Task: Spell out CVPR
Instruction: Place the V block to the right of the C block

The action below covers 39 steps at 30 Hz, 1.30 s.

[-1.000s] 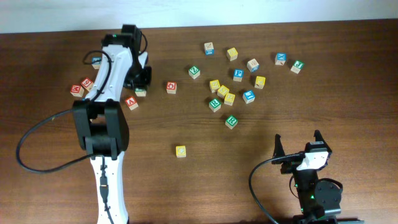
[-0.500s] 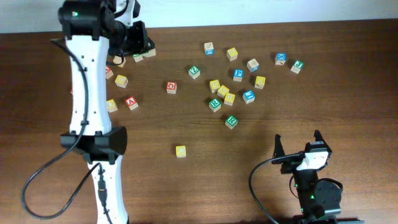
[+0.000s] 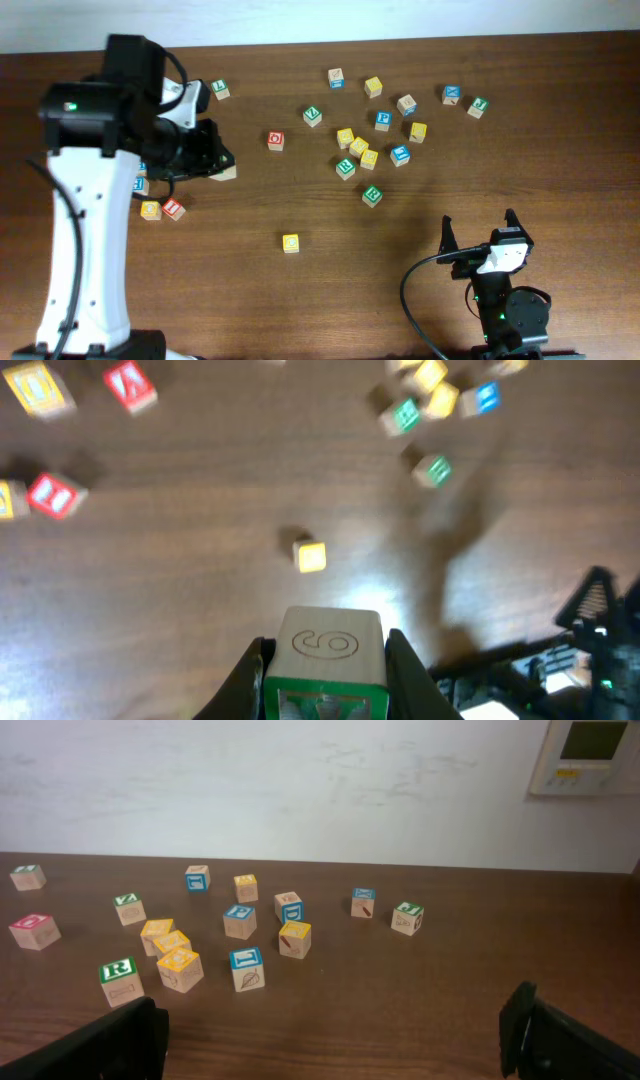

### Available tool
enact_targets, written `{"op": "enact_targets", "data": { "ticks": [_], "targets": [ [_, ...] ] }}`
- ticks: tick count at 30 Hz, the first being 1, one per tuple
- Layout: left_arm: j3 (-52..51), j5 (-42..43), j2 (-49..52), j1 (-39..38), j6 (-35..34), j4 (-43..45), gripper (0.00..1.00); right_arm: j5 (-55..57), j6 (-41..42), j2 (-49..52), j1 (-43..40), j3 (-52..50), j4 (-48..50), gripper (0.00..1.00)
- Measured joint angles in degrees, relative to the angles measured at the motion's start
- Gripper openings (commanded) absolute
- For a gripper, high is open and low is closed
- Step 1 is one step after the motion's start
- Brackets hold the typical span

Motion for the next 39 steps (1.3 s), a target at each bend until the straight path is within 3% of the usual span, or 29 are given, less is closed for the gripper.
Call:
{"op": "enact_targets", "data": {
  "ticks": [5, 10, 15, 19, 29, 39],
  "targets": [
    [-18.7, 0.8, 0.4, -5.9, -4.4, 15.6, 0.14, 0.0, 0.0, 0.0, 0.0, 0.0, 0.0, 0.98],
    [-37.5, 1.3, 0.5, -15.8, -13.3, 37.7, 0.14, 0.2, 0.0, 0.0, 0.0, 0.0, 0.0, 0.98],
    [-45.5, 0.0, 0.6, -24.4, -19.2, 49.5, 0.14, 0.2, 0.0, 0.0, 0.0, 0.0, 0.0, 0.98],
    [-46.0, -1.4, 0.6, -29.9, -21.3, 52.4, 0.15, 0.2, 0.0, 0.0, 0.0, 0.0, 0.0, 0.98],
    [-46.7, -15.0, 5.5, -40.7, -29.2, 52.9, 0.15, 0.2, 0.0, 0.0, 0.0, 0.0, 0.0, 0.98],
    [-46.6, -22.1, 12.7, -41.2, -33.6, 53.5, 0.18, 0.2, 0.0, 0.0, 0.0, 0.0, 0.0, 0.98]
  ]
}}
